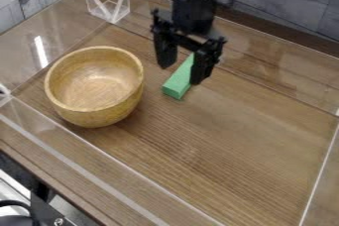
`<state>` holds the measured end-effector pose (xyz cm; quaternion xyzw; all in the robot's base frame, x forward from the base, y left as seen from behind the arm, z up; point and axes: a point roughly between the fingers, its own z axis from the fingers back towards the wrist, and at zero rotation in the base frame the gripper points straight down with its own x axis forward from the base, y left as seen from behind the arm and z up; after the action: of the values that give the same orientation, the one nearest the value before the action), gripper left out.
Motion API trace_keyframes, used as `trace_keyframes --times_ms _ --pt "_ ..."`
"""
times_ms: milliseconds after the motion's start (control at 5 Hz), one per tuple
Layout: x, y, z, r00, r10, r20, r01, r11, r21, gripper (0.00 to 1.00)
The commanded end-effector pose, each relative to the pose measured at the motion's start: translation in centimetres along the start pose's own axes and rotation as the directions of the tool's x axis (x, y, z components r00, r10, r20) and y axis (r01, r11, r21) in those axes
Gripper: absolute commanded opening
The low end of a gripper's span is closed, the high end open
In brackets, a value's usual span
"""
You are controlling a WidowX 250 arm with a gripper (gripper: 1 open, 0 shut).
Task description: Put green object into wooden bowl
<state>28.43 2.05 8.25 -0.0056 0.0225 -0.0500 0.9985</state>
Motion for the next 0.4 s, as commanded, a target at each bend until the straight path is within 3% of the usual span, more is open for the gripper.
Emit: trace_keyframes --times_ms 0,200 --pt "0.95 1.66 1.1 0.997 0.01 0.08 -0.01 1.0 0.005 1.0" --pt "1.41 2.49 0.89 0.995 0.017 0.095 -0.016 1.0 -0.007 1.0"
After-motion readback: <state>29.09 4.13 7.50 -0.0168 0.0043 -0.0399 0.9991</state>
